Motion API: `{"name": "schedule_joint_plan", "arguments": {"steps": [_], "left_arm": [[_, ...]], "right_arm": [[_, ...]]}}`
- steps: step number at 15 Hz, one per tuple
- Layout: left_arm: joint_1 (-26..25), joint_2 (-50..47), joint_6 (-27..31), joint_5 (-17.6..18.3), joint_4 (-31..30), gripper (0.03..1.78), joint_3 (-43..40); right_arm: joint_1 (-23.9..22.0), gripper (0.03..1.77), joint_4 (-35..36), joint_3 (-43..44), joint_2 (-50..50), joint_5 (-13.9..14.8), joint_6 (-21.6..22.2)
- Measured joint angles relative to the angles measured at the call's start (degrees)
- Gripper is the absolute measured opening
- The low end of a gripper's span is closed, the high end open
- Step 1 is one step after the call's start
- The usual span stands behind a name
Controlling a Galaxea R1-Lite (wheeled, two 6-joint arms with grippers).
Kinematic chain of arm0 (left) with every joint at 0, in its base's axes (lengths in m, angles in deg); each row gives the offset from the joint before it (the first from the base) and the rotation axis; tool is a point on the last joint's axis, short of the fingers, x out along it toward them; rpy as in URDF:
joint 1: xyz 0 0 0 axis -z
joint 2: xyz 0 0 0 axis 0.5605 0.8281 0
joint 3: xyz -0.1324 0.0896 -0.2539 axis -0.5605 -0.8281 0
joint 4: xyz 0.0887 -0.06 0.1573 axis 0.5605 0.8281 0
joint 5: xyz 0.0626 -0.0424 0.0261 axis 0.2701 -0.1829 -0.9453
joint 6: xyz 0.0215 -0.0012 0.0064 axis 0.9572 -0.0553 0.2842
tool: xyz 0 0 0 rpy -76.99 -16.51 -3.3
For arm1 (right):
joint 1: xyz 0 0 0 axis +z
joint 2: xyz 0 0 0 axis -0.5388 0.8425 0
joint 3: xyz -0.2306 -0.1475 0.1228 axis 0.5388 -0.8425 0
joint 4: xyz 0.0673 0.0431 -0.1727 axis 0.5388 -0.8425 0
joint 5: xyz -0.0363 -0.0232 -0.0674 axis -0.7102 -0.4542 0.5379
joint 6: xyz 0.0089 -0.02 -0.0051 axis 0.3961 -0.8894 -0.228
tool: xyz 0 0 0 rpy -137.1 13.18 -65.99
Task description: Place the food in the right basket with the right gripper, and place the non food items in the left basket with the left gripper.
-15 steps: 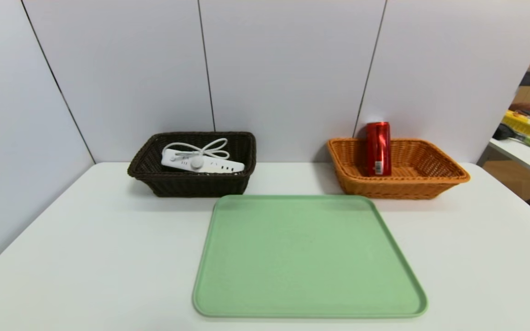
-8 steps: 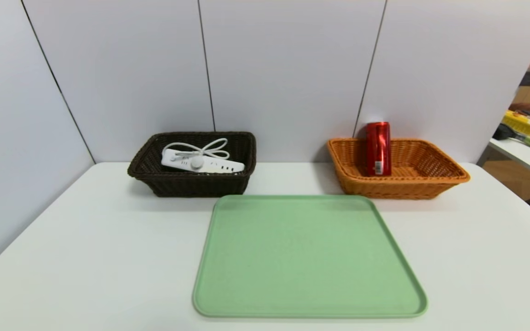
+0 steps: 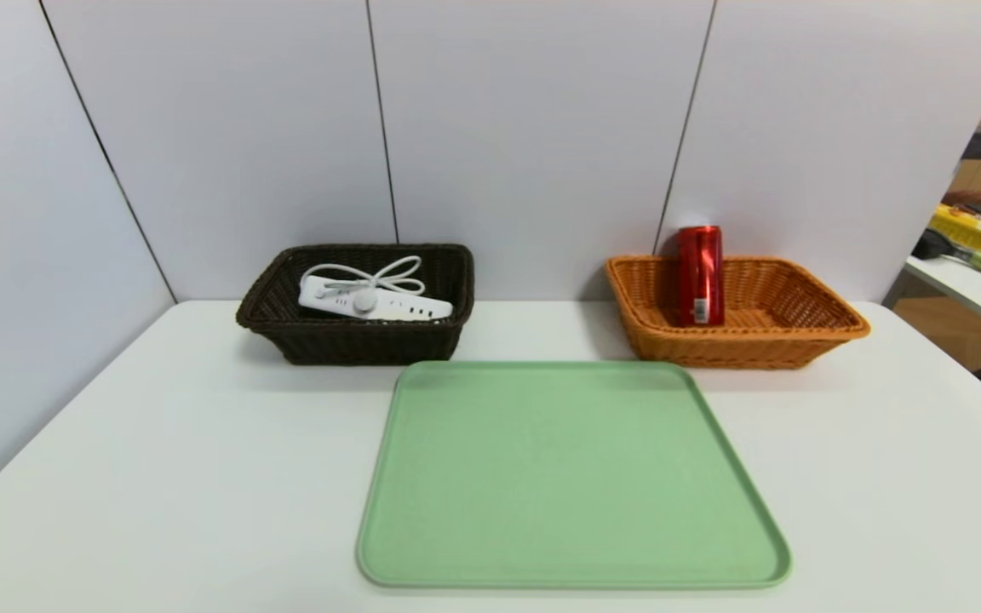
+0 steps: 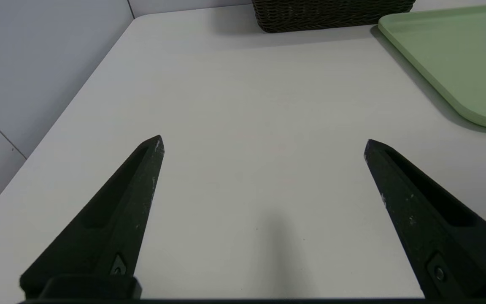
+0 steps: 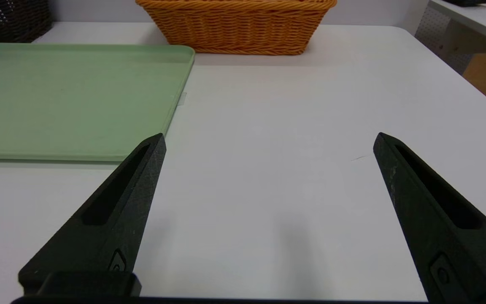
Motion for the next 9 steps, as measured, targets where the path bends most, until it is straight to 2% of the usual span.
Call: {"name": "schedule_joint_plan", "arguments": {"steps": [9], "left_arm": [[0.0, 0.0, -0.04, -0.05, 0.0, 1.69, 0.0]], "right_arm": [[0.0, 1.7, 0.1, 0.0, 0.0, 0.46, 0.27]]}}
